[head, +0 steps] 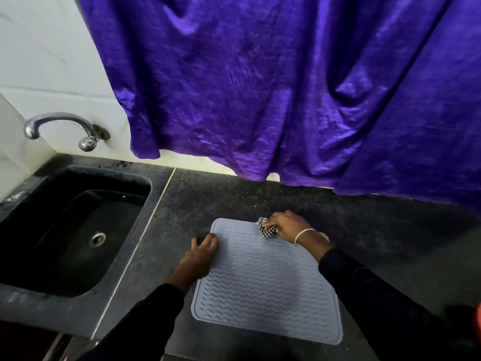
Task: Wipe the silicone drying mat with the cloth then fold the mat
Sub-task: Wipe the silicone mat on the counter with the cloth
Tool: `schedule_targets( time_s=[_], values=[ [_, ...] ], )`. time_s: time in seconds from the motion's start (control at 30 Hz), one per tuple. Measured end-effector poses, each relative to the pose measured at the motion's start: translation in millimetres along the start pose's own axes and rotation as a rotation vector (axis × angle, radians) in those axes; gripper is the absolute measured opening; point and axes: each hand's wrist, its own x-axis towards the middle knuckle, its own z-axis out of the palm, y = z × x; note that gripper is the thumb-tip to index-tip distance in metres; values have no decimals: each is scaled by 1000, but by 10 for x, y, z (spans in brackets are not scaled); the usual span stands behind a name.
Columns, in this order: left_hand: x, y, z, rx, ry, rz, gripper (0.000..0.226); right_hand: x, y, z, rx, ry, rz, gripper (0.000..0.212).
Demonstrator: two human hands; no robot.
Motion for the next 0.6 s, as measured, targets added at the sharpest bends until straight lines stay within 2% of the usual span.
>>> schedule_targets(
  time_s=[0.2, 0.4, 0.5, 0.6],
  values=[
    [9, 6, 4, 9, 4, -12, 69, -128, 56, 267, -8, -4, -16, 55],
    [17, 15, 10, 25, 12, -24, 72, -297, 384, 137, -97, -39, 27, 57],
    [14, 23, 1, 37, 5, -24, 74, -293, 372, 73, -67, -1, 23, 54],
    [5, 33, -7, 46, -6, -24, 75, -229, 273, 83, -51, -4, -14, 59]
  ],
)
